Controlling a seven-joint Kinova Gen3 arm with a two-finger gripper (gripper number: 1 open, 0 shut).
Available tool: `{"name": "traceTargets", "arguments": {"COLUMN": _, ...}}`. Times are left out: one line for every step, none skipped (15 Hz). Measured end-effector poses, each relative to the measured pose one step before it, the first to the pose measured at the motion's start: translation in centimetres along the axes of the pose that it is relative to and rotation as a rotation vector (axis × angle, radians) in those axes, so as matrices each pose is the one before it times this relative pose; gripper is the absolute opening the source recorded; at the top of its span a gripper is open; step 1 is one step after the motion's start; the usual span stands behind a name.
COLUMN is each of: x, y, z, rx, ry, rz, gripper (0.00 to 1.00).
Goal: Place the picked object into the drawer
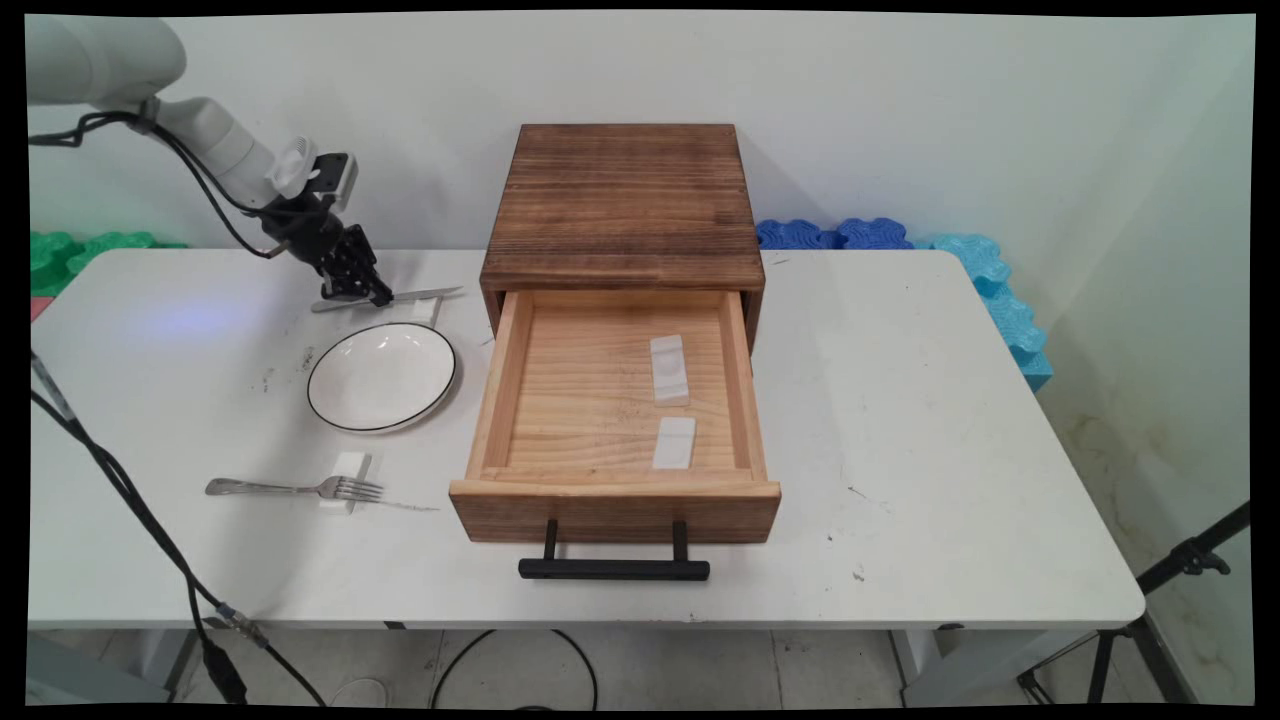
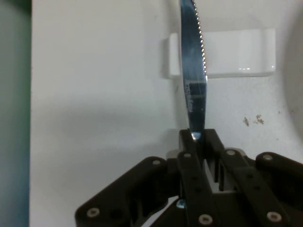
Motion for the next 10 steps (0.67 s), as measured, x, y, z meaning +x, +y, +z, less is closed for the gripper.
{"name": "traceTargets", "arguments": {"x": 0.008, "y": 0.033, "z": 0.01, "rx": -0.00092, "ry": -0.00007, "rz": 0.00119, "gripper": 0.0}}
{"name": "traceTargets", "arguments": {"x": -0.03, "y": 0.062, "z": -0.013, "rx": -0.00084, "ry": -0.00016, "rz": 0.00083, "gripper": 0.0}}
{"name": "traceTargets", "arguments": {"x": -0.009, "y": 0.048, "z": -0.013, "rx": -0.00072, "ry": 0.00002, "rz": 0.00081, "gripper": 0.0}}
{"name": "traceTargets", "arguments": {"x": -0.016, "y": 0.048, "z": -0.033, "rx": -0.00035, "ry": -0.00025, "rz": 0.00087, "gripper": 0.0}}
{"name": "traceTargets", "arguments": {"x": -0.002, "y": 0.04, "z": -0.062, "rx": 0.0005, "ry": 0.00001, "rz": 0.00053, "gripper": 0.0}}
{"name": "traceTargets", "arguments": {"x": 0.005, "y": 0.035, "z": -0.063, "rx": 0.00055, "ry": 0.00022, "rz": 0.00036, "gripper": 0.0}}
{"name": "traceTargets", "arguments": {"x": 0.005, "y": 0.034, "z": -0.113, "rx": 0.0014, "ry": 0.00026, "rz": 0.00021, "gripper": 0.0}}
{"name": "traceTargets", "arguments": {"x": 0.025, "y": 0.041, "z": -0.165, "rx": 0.00191, "ry": 0.00038, "rz": 0.00084, "gripper": 0.0}}
{"name": "traceTargets", "arguments": {"x": 0.038, "y": 0.039, "z": -0.208, "rx": 0.00218, "ry": 0.00037, "rz": 0.00133, "gripper": 0.0}}
{"name": "traceTargets", "arguments": {"x": 0.036, "y": 0.037, "z": -0.204, "rx": 0.00217, "ry": 0.00039, "rz": 0.00135, "gripper": 0.0}}
